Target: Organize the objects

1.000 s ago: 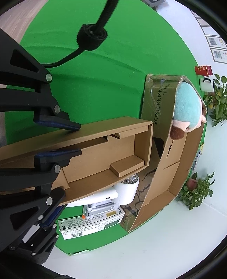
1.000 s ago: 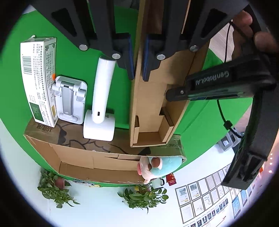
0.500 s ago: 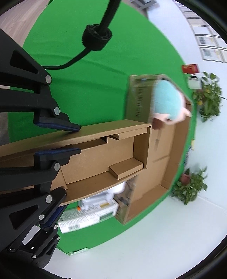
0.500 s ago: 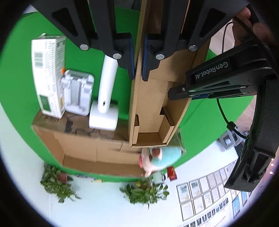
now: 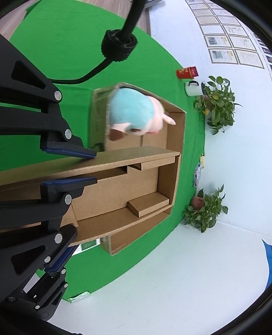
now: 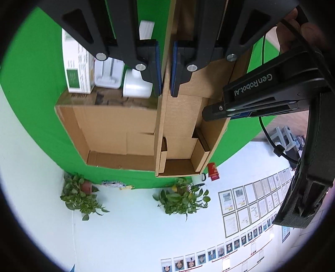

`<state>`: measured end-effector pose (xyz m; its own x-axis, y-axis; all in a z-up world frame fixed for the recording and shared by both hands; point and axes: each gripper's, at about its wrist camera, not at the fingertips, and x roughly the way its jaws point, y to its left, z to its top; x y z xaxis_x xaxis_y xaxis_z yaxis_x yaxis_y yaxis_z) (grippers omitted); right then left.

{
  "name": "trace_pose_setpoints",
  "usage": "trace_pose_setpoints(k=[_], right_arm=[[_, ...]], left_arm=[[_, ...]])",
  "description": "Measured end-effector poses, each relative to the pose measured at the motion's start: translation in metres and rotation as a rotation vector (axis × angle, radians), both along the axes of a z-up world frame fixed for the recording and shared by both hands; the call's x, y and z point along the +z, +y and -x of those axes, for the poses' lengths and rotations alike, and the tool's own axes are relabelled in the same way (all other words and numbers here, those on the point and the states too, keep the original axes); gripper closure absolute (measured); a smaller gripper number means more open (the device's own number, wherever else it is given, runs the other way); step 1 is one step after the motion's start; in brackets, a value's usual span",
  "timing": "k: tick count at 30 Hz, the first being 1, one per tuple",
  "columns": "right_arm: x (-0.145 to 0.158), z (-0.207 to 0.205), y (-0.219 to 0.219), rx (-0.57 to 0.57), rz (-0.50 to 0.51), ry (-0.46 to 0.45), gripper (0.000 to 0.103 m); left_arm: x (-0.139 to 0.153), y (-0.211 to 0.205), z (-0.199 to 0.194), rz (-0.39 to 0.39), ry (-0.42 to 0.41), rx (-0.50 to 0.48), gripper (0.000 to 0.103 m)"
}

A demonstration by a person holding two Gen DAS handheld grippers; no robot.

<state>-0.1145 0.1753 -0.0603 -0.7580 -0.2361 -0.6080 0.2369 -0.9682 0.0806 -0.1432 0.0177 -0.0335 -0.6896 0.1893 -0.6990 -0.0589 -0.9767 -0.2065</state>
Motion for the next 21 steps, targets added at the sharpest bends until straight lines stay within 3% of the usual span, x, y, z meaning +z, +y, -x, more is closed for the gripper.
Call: trace_pose_setpoints(k=[9,17,21], right_arm=[[0.021,0.047,0.000,-0.039,0.004,0.034,0.095],[0.043,0.097,-0.003,-0.052,0.001,0.091,0.095],[0.052,0.125,0.001,-0.052,0.003,0.095,0.095]], left_arm=[[0.034,0.001,0.057,0.039,0.034,-0.034,0.089],[0.069,-0.004,0.127,0.088,0.073,-0.064,0.089],[0.078,-0.007,0.169,0.089,0.051,-0.070,0.089]])
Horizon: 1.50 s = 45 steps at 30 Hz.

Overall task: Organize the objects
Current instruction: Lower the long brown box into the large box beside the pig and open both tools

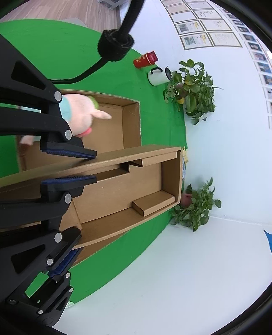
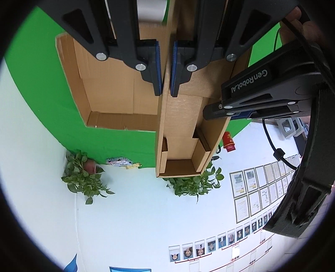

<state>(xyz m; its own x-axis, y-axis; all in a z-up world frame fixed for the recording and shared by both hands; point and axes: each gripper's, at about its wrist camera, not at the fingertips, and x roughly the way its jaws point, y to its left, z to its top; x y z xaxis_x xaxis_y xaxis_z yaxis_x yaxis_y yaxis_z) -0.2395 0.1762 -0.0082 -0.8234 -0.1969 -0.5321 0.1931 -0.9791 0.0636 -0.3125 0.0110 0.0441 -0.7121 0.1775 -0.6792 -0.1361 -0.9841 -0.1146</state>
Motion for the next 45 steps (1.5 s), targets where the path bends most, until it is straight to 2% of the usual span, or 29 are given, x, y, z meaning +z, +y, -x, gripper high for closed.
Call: trace_pose_setpoints(k=[5,9,14,19,26,30,34,37,40,45], right_arm=[[-0.004,0.036,0.002,-0.006,0.000,-0.044,0.095],[-0.019,0.055,0.006,-0.013,0.022,-0.095,0.096],[-0.044,0.070,0.004,-0.009,0.034,-0.105,0.096],[-0.072,0.091,0.002,-0.020,0.054,-0.149,0.097],[-0.099,0.104,0.010,-0.031,0.113,-0.242,0.097],[-0.109,0.114,0.010,-0.032,0.117,-0.289,0.097],[-0.116,0.122,0.005,-0.011,0.116,-0.341,0.096],[-0.120,0.123,0.004,0.024,0.139,-0.373,0.095],[-0.123,0.123,0.000,0.042,0.127,-0.388,0.095],[-0.122,0.125,-0.009,0.072,0.086,-0.377,0.094]], left_arm=[[-0.008,0.000,0.055,0.023,-0.054,-0.003,0.089],[-0.032,-0.004,0.083,-0.002,-0.113,0.009,0.090],[-0.065,-0.010,0.103,0.000,-0.167,0.032,0.091],[-0.112,-0.018,0.122,0.009,-0.233,0.054,0.090],[-0.146,-0.012,0.136,0.050,-0.275,0.049,0.088],[-0.164,-0.014,0.146,0.061,-0.334,0.065,0.089],[-0.166,-0.013,0.143,0.102,-0.336,0.081,0.089],[-0.163,-0.017,0.137,0.090,-0.334,0.083,0.089],[-0.155,-0.024,0.128,0.040,-0.336,0.077,0.088],[-0.130,-0.030,0.111,0.059,-0.289,0.102,0.088]])
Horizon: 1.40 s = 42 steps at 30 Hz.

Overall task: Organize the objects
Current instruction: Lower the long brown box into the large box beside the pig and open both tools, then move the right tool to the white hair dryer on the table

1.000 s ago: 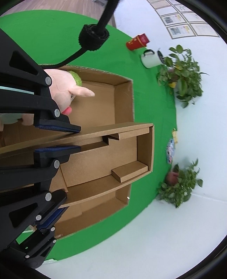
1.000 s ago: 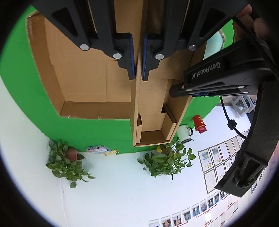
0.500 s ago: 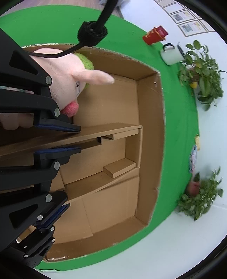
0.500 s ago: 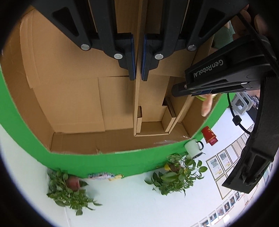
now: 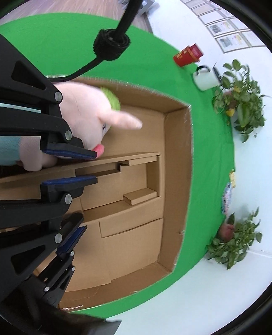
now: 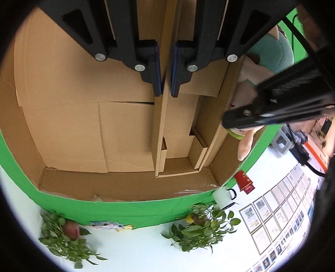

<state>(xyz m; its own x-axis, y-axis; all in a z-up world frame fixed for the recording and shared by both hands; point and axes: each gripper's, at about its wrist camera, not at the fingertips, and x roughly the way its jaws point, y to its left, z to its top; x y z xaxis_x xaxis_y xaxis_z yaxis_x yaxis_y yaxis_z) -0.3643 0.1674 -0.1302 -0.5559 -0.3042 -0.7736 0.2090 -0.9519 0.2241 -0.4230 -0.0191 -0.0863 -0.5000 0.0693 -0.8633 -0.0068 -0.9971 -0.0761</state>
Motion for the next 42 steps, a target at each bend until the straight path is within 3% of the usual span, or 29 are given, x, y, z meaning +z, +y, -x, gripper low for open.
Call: trace_pose_setpoints(k=[2,6,7,9,11,16,19,24,29,36,42], right_arm=[[-0.001,-0.001,0.000,0.010,-0.002,0.007,0.093],[0.006,-0.009,0.007,0.015,-0.019,0.026,0.090],[0.012,-0.015,0.011,0.010,-0.029,0.051,0.085],[0.025,-0.030,0.023,-0.015,-0.052,0.113,0.046],[0.039,-0.053,0.039,-0.035,-0.061,0.193,0.028],[0.058,-0.111,0.064,-0.098,-0.124,0.301,0.025],[0.063,-0.141,0.073,-0.136,-0.175,0.340,0.024],[0.069,-0.178,0.089,-0.198,-0.250,0.417,0.024],[0.050,-0.195,0.092,-0.149,-0.313,0.354,0.025],[0.038,-0.218,0.104,-0.139,-0.178,0.240,0.025],[0.031,-0.235,0.107,-0.179,-0.235,0.234,0.025]], left_arm=[[0.009,-0.002,-0.010,0.008,0.029,0.001,0.081],[0.028,-0.011,-0.036,0.072,0.119,0.067,0.044],[0.034,-0.012,-0.046,0.078,0.159,0.082,0.042],[0.045,-0.012,-0.064,0.090,0.234,0.098,0.037],[0.058,-0.010,-0.086,0.108,0.310,0.109,0.029],[0.079,0.009,-0.150,0.127,0.496,0.098,0.000],[0.086,0.027,-0.196,0.144,0.615,0.116,0.000],[0.081,0.056,-0.252,0.114,0.675,0.105,0.000],[0.062,0.083,-0.280,0.121,0.603,0.061,0.001],[0.051,0.086,-0.297,0.062,0.552,0.064,0.001],[0.037,0.094,-0.306,0.053,0.526,0.046,0.001]])
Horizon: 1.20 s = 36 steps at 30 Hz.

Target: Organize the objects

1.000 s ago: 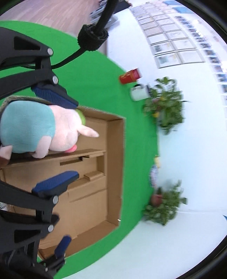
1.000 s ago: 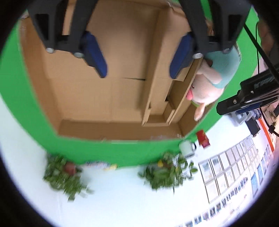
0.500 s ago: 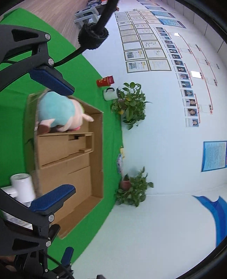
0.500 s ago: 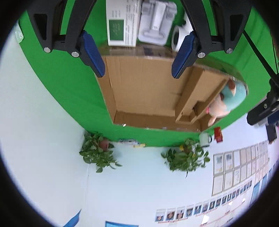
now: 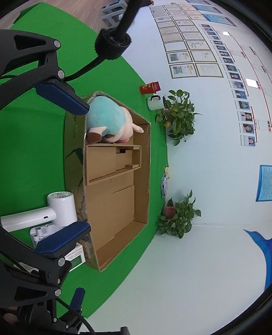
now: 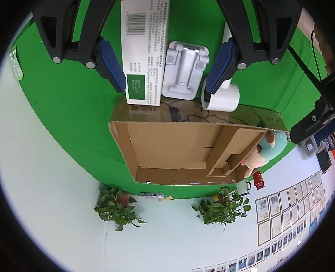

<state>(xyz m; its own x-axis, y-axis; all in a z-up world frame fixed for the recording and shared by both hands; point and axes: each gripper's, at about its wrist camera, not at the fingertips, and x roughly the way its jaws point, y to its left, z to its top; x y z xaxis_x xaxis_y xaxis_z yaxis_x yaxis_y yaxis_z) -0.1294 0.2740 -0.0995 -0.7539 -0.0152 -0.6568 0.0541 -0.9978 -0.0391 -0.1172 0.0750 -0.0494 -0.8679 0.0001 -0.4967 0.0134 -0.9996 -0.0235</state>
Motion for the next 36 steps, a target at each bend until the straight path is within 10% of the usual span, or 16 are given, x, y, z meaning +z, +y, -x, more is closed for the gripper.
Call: trace_pose_setpoints(k=[8,10,13,14,15,17,20,23,32,36], right_arm=[[-0.006,-0.013,0.011,-0.003,0.028,-0.011,0.025],[-0.005,-0.016,0.011,0.009,0.041,-0.002,0.025],[-0.002,-0.021,0.011,0.035,0.059,0.020,0.032],[-0.001,-0.023,0.011,0.042,0.061,0.031,0.064],[-0.001,-0.023,0.010,0.042,0.054,0.030,0.098],[-0.001,-0.024,0.008,0.035,0.036,0.035,0.099],[-0.001,-0.027,0.008,0.041,0.062,0.064,0.087],[0.001,-0.034,0.009,0.035,0.089,0.118,0.006],[-0.022,-0.041,-0.023,0.273,0.104,0.049,0.006],[-0.037,-0.040,-0.039,0.343,0.122,-0.039,0.028]], left_arm=[[-0.008,0.006,0.001,-0.046,-0.046,-0.068,0.010],[-0.012,0.004,0.004,-0.063,-0.074,-0.080,0.027],[-0.020,0.005,0.010,-0.101,-0.142,-0.157,0.079],[-0.022,0.006,0.011,-0.102,-0.154,-0.170,0.081],[-0.023,0.008,0.010,-0.087,-0.146,-0.169,0.081],[-0.022,0.011,0.006,-0.063,-0.111,-0.157,0.072],[-0.022,0.007,0.002,-0.070,-0.101,-0.121,0.002],[-0.025,-0.008,0.002,-0.174,-0.114,-0.158,0.002],[-0.070,-0.033,0.044,-0.562,-0.386,-0.391,0.002],[-0.096,-0.028,0.067,-0.648,-0.508,-0.461,0.013]])
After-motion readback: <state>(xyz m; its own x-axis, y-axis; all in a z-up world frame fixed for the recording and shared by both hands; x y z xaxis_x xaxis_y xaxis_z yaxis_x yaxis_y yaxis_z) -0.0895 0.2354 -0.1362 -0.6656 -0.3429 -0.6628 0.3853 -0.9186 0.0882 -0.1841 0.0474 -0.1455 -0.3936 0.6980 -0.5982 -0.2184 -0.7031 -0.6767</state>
